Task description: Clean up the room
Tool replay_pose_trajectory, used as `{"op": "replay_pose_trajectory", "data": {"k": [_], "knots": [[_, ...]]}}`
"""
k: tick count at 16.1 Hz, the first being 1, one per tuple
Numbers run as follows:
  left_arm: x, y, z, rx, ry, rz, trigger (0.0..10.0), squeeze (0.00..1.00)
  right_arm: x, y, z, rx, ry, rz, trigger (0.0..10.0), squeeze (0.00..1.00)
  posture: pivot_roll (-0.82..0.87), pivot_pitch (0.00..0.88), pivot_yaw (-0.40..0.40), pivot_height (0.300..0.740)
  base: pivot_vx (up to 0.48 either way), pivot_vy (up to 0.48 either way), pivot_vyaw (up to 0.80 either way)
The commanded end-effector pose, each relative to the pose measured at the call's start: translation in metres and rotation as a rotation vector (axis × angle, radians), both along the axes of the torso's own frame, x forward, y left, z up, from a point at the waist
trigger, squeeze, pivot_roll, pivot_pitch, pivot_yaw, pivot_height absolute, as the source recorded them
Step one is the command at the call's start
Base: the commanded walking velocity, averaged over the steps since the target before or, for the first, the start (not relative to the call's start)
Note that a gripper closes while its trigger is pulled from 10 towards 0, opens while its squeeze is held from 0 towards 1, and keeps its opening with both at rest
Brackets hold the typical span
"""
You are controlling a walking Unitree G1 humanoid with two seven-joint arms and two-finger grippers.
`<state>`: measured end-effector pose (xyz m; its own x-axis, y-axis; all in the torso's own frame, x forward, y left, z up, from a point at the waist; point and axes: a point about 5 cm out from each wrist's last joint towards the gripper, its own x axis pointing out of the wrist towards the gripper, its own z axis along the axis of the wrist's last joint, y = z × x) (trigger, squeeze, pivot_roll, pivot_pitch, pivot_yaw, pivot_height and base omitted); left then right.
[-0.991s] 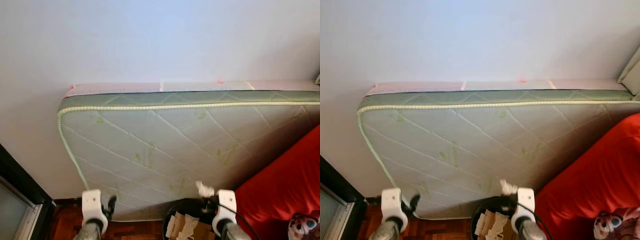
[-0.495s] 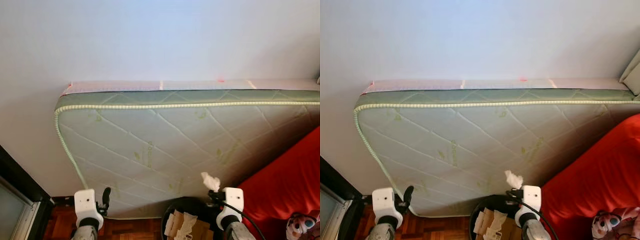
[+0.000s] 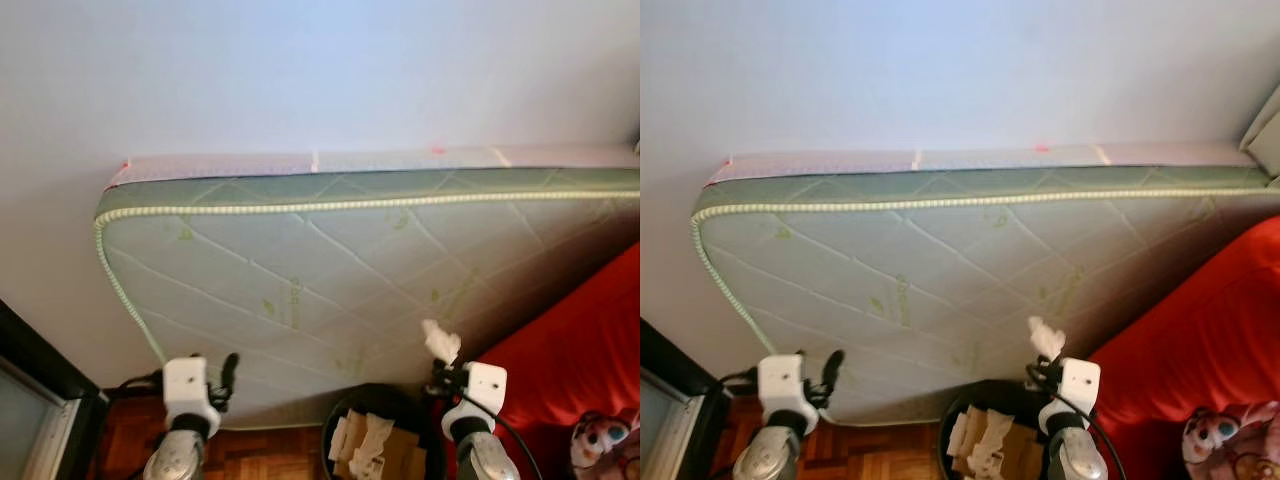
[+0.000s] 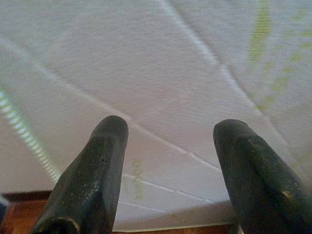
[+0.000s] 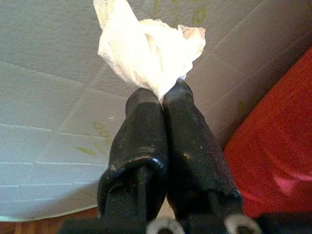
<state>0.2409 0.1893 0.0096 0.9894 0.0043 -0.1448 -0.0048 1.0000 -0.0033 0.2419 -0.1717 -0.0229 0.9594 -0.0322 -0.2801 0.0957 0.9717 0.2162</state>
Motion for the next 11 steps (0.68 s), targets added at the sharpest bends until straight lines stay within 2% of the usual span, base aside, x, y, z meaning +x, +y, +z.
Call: {"op": "replay_pose_trajectory", "data": {"k": [1, 3, 5, 8, 11], "knots": [[0.003, -0.005, 0.003, 0.028, 0.007, -0.066, 10.0, 0.00, -0.001, -0.001, 0.001, 0.010, -0.018, -0.034, 10.0, 0.00, 0.09, 0.093, -0.034, 0.738, 0.000, 0.000, 0.00], [0.005, -0.004, 0.006, 0.052, 0.001, -0.090, 10.0, 0.00, -0.003, 0.006, 0.000, 0.021, -0.012, -0.036, 10.0, 0.00, 0.09, 0.095, -0.028, 0.738, 0.000, 0.000, 0.00], [0.006, -0.001, 0.009, 0.053, -0.009, -0.070, 10.0, 0.00, -0.003, 0.011, 0.001, 0.016, -0.020, -0.010, 10.0, 0.00, 0.10, 0.094, -0.035, 0.738, 0.000, 0.000, 0.00], [0.005, -0.002, 0.014, 0.047, -0.032, -0.045, 10.0, 0.00, 0.009, 0.007, 0.014, -0.022, -0.078, 0.034, 10.0, 0.00, 0.08, 0.090, -0.049, 0.738, 0.000, 0.000, 0.00], [0.004, -0.004, 0.013, 0.045, -0.029, -0.039, 10.0, 0.00, 0.013, 0.004, 0.016, -0.051, -0.066, 0.021, 10.0, 0.00, 0.08, 0.084, -0.056, 0.738, 0.000, 0.000, 0.00]]}}
